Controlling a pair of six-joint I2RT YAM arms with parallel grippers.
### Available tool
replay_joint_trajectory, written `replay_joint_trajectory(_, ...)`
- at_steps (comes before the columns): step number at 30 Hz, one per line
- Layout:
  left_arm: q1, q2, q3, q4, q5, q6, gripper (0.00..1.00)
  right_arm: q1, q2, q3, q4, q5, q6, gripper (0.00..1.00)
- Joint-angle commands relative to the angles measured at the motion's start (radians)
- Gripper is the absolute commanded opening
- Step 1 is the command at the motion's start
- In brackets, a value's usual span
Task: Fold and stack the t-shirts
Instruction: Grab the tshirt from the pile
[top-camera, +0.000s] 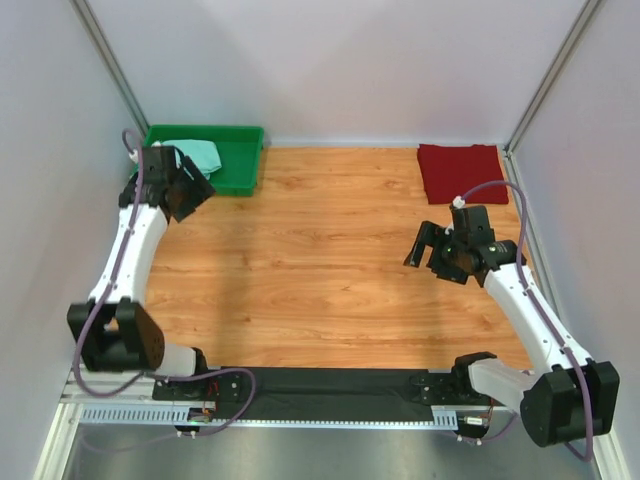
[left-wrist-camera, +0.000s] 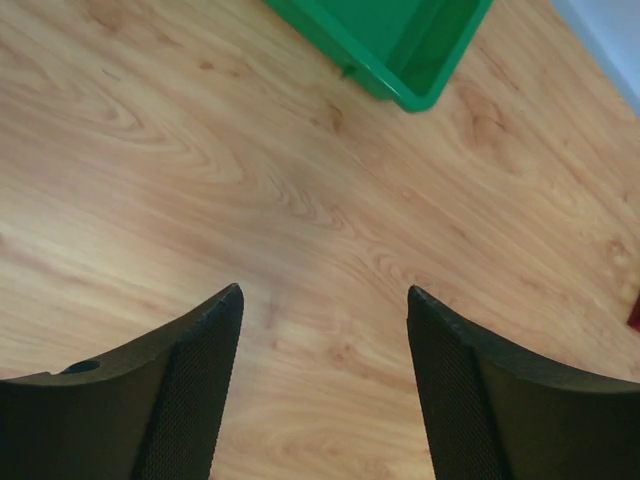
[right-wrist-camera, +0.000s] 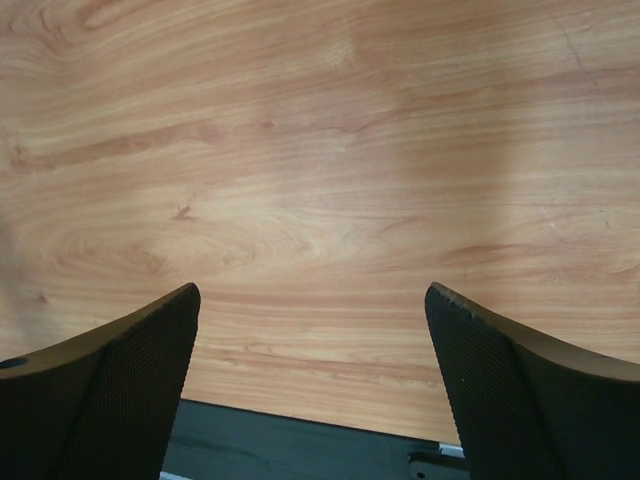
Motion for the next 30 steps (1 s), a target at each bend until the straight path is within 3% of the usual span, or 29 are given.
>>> replay_joint_trajectory(1, 0.068, 0.219, 0.244, 0.043, 0.001, 0.132, 0.72, -0.006, 0.009, 0.032, -0.063, -0.08, -0.094, 0.93)
replay_joint_trajectory(7, 0.111, 0.623, 0.664, 0.06, -0.021, 0.223, 0.87, -0.01, -0.061, 0.011, -0.063, -0.028, -0.083, 0.92)
replay_joint_trajectory(10, 0.114, 0.816, 0.874, 0.057, 0.001, 0.333, 0.87, -0.018, -0.074, 0.017, -0.043, 0.003, -0.077, 0.93)
replay_joint_trajectory(15, 0.117, 0.984, 0.968, 0.089, -0.097, 0.396, 0.91, -0.041, -0.033, 0.058, -0.029, 0.038, -0.053, 0.93)
replay_joint_trajectory(16, 0.117, 0.997, 0.958, 0.104, -0.119, 0.404, 0.99, -0.041, -0.022, 0.063, -0.027, 0.044, -0.047, 0.93)
replay_joint_trajectory(19, 0.117, 1.059, 0.964, 0.11, -0.196, 0.419, 0.97, -0.052, 0.006, 0.064, -0.035, 0.06, -0.011, 0.93)
replay_joint_trajectory(20, 0.117, 1.088, 0.976, 0.092, -0.202, 0.427, 0.93, -0.059, 0.01, 0.063, -0.032, 0.06, 0.004, 0.93)
replay_joint_trajectory(23, 0.117, 1.122, 1.006, 0.109, -0.194, 0.444, 0.55, -0.067, 0.032, 0.058, -0.024, 0.074, 0.045, 0.93)
replay_joint_trajectory(24, 0.117, 1.128, 1.031, 0.116, -0.19, 0.447, 0.33, -0.067, 0.043, 0.055, -0.017, 0.069, 0.054, 0.93)
replay_joint_trajectory(26, 0.117, 1.152, 1.084, 0.114, -0.174, 0.444, 0.0, -0.067, 0.061, 0.063, 0.003, 0.051, 0.068, 0.93)
replay_joint_trajectory(30, 0.114, 1.104, 1.216, 0.155, -0.099, 0.374, 0.0, -0.066, 0.104, 0.109, -0.018, 0.003, 0.039, 0.94)
